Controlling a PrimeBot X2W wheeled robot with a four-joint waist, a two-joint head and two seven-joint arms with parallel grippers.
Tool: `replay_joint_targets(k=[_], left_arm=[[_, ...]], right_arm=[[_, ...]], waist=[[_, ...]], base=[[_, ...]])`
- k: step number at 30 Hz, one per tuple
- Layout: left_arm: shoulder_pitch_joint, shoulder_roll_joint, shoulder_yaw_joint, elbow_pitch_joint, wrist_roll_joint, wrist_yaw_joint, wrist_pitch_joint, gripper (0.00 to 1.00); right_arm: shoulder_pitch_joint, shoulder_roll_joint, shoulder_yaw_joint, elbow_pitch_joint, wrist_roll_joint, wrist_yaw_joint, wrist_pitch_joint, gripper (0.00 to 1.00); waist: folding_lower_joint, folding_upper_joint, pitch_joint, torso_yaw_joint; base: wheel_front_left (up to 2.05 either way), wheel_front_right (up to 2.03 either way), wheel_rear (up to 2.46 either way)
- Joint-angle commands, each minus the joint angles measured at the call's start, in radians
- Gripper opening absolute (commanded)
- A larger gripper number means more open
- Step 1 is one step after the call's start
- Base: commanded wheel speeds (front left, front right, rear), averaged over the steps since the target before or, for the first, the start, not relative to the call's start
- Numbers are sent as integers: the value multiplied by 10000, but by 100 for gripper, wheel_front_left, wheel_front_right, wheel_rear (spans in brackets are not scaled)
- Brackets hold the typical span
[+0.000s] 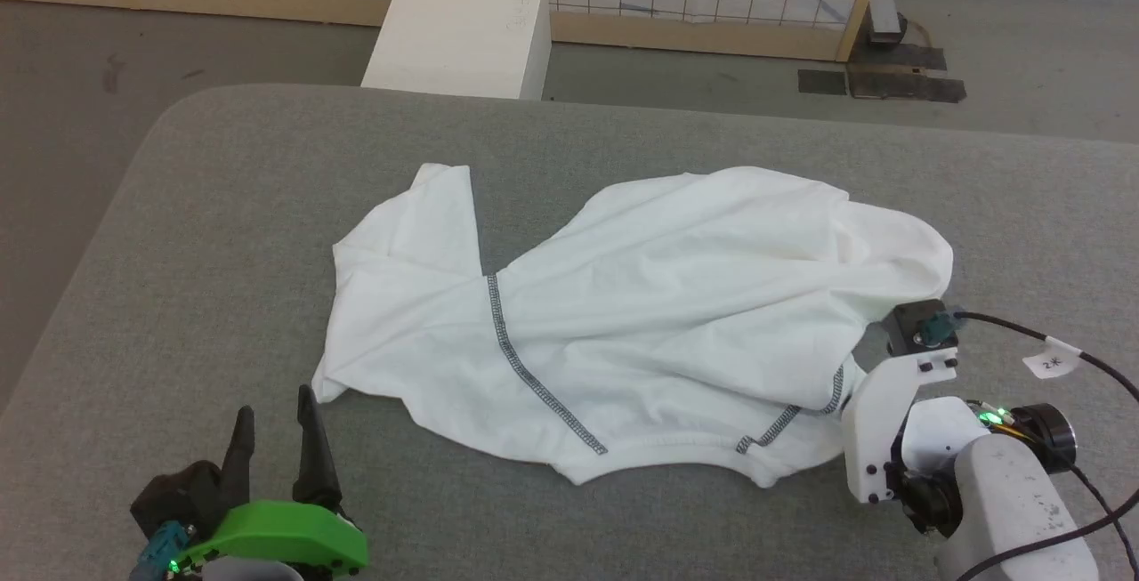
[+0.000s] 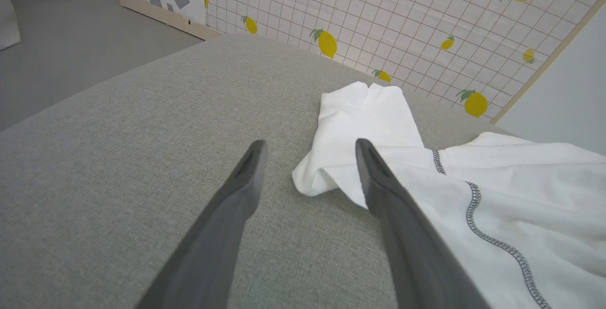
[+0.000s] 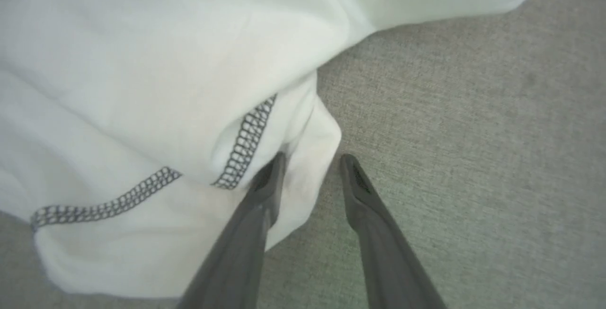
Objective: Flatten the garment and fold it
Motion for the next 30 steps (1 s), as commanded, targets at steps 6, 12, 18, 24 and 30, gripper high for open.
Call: replay_joint_targets(k=[6, 12, 18, 24, 30], left_arm=[[-91, -72, 8, 135, -155, -104, -89, 100], [5, -77, -5, 238, -218, -104, -93, 100], [-35, -107, -93, 339, -345, -118, 1, 100], [-62, -80, -74, 442, -463, -103, 88, 100], [-161, -93, -131, 555, -570, -99, 186, 100]], right_arm=[[-306, -170, -984, -902, 423, -17, -1574, 0], [88, -113, -2095, -2902, 475, -17, -2323, 0], [2267, 20, -2896, -4621, 1259, -17, -1426, 0], [4522, 25, -1858, -4424, 2842, -17, -264, 0], [5015, 26, -1169, -3854, 3539, -17, 152, 0]], waist=[[0, 0, -190, -307], [0, 0, -368, -629], [0, 0, -371, -821], [0, 0, -255, -1086], [0, 0, -156, -1245]], base=[[0, 0, 0], [0, 0, 0], [0, 0, 0], [0, 0, 0], [0, 0, 0]])
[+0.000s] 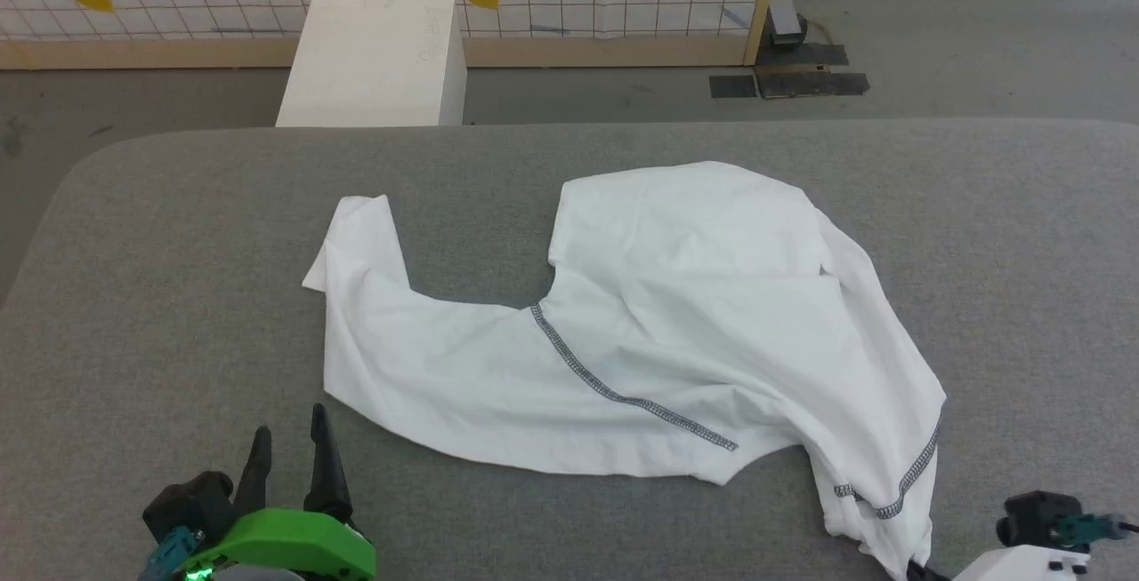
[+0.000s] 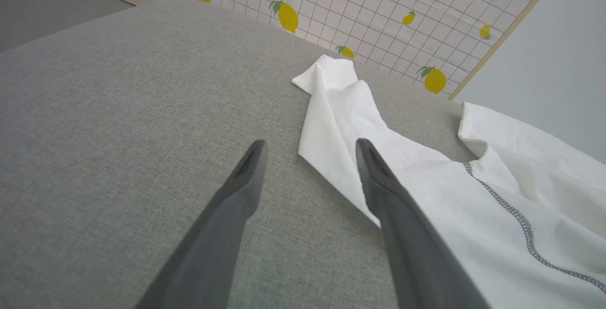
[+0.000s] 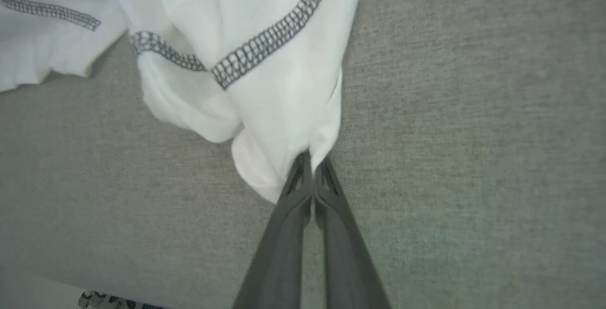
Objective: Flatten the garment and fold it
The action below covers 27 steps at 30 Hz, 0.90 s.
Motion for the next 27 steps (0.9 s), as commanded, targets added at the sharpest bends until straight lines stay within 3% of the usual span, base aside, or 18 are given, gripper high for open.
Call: replay_joint_targets(k=[1, 2, 7, 12, 14, 17, 21, 27], left_arm=[[-177, -25, -19, 45, -69, 1, 36, 100], [-200, -33, -30, 76, -111, -11, 65, 100], [-334, -111, -123, 97, -446, -47, 385, 100], [-853, -167, -414, 132, -791, 1, 1375, 100], [-1170, -198, -619, 197, -979, 187, 2273, 100], [-1648, -139, -1000, 447, -978, 836, 4175, 100], [-2083, 307, -1489, 569, -492, 1609, 6142, 100], [-2115, 549, -1703, 673, -552, 1851, 7495, 100]], right_arm=[[-91, 1, -118, 140, 170, -19, -233, 36], [-208, 1, -208, 146, 213, -19, -443, 100], [-950, 2, -1137, -162, 719, -19, -1811, 100], [-1764, 2, -2554, -234, 726, -19, -2866, 100], [-2025, 2, -2980, -262, 530, -19, -3054, 100], [-2358, 2, -3306, -254, 323, -19, -3167, 100], [-2597, 2, -3274, -137, 220, -19, -3232, 100], [-2611, 3, -3056, 180, 348, -19, -3493, 100]], waist=[[0, 0, 55, -51], [0, 0, 55, -73], [0, 0, 63, -151], [0, 0, 24, -161], [0, 0, 40, -161], [0, 0, 93, -213], [0, 0, 198, -375], [0, 0, 421, -588]], base=[[0, 0, 0], [0, 0, 0], [0, 0, 0], [0, 0, 0], [0, 0, 0], [0, 0, 0], [0, 0, 0], [0, 0, 0]])
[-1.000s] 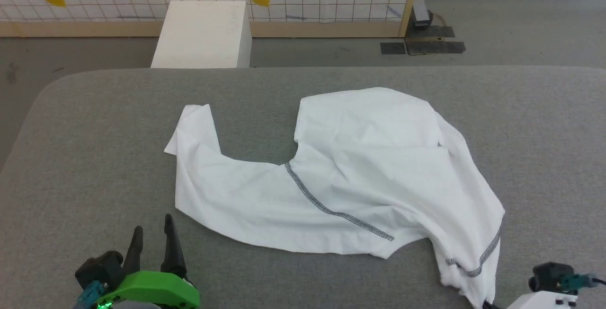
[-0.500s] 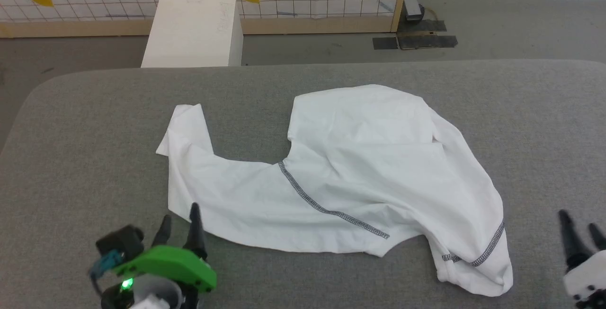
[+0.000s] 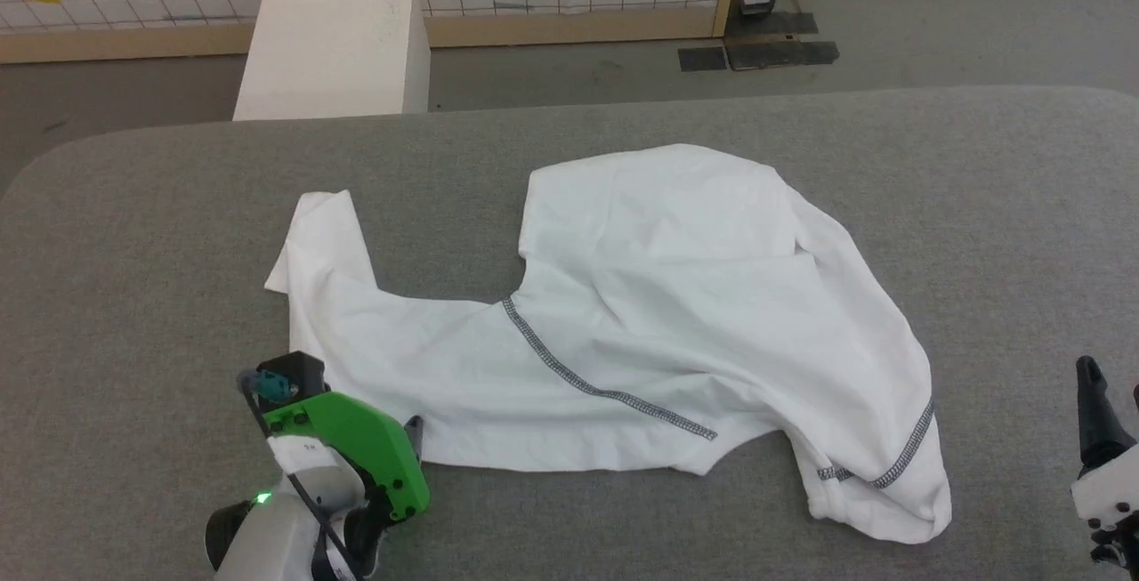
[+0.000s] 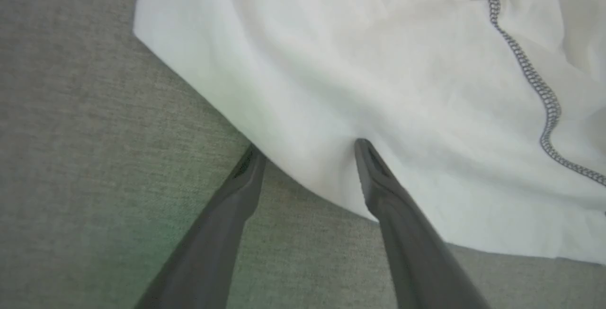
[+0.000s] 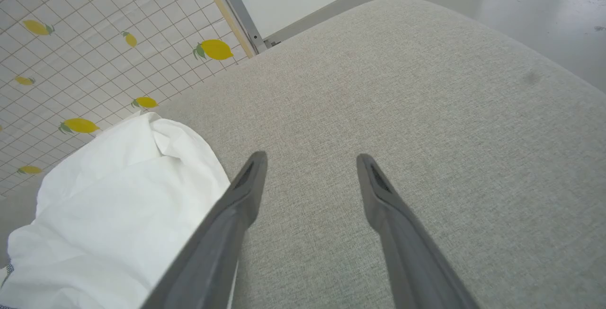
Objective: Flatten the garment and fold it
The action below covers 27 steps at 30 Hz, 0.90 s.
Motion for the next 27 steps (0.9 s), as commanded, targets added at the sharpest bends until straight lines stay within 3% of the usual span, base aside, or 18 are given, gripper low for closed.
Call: replay_joint_targets(k=[1, 2, 3, 4, 8, 13, 21, 27], left_arm=[[-17, 22, -50, 116, -77, -9, 99, 100], [-15, 23, -87, 109, -120, -110, 100, 100], [-19, -32, -50, 93, -239, -203, 33, 47], [-33, -44, -59, 89, -282, -332, -98, 2], [-119, -116, 41, 64, -446, -661, -703, 0], [-438, 113, 754, -47, -657, -668, -1587, 0], [-312, 1244, 2643, -409, -1092, -20, -2198, 0], [305, 1446, 3647, -696, -1538, 375, -2380, 0]], right_arm=[[-112, -3, 35, 68, 26, -15, -119, 100], [-109, -3, 57, 98, 24, -15, -159, 100], [-113, -3, 70, 125, 29, -15, -196, 100], [-110, -3, 90, 163, -4, -15, -215, 100], [-135, -3, 184, 229, -84, -15, -295, 100], [-186, -3, 413, 307, -199, -15, -313, 100], [-221, -3, 807, 408, -314, -15, -327, 100], [-204, -3, 929, 411, -457, -15, -309, 100]], waist=[[0, 0, 123, -86], [0, 0, 175, -99], [0, 0, 201, -105], [0, 0, 230, -112], [0, 0, 293, -75], [0, 0, 269, 69], [0, 0, 221, 299], [0, 0, 234, 474]], base=[[0, 0, 0], [0, 0, 0], [0, 0, 0], [0, 0, 0], [0, 0, 0], [0, 0, 0], [0, 0, 0], [0, 0, 0]])
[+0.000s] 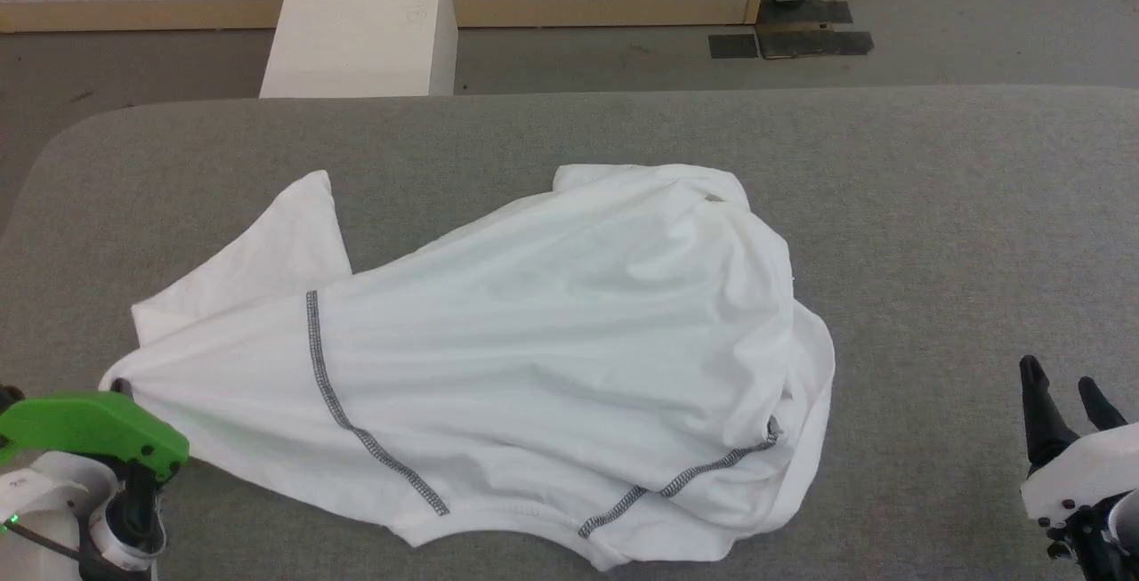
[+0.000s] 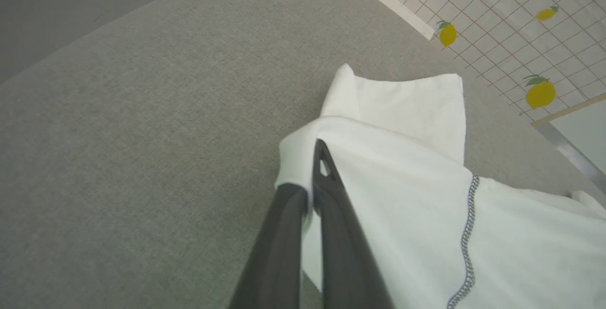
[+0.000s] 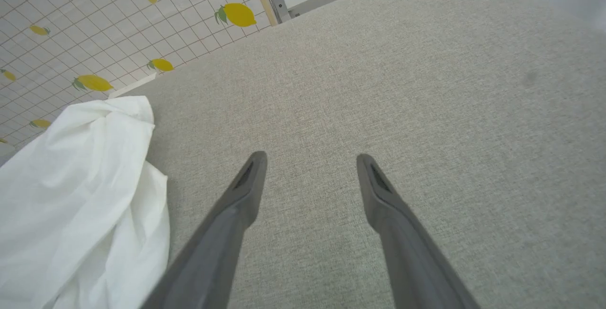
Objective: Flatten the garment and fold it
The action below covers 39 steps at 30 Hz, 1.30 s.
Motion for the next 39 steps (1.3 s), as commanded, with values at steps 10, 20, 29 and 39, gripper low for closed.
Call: replay_joint_targets(k=[10, 20, 29, 39], left_arm=[[727, -469, 73, -1084, -236, -539, -1108, 100], [1584, -423, -996, -2222, 2306, -1412, -5021, 100], [1719, -1166, -1247, -1898, 2633, -1750, -5344, 100], [1582, -1499, -914, -1840, 2757, -2070, -5358, 100]], right_arm=[[-399, -1, 1087, -10, -386, -15, 247, 100], [-1697, -3, 2999, 803, -2543, -15, 3130, 100], [-2578, -351, 3750, 2334, -3689, -15, 4509, 100], [-3058, -708, 2491, 2603, -3045, -15, 3729, 0]], waist=[[0, 0, -2, 273], [0, 0, 113, 457], [0, 0, 309, 755], [0, 0, 300, 654]], base=[[0, 0, 0], [0, 0, 0], [0, 0, 0], [0, 0, 0]])
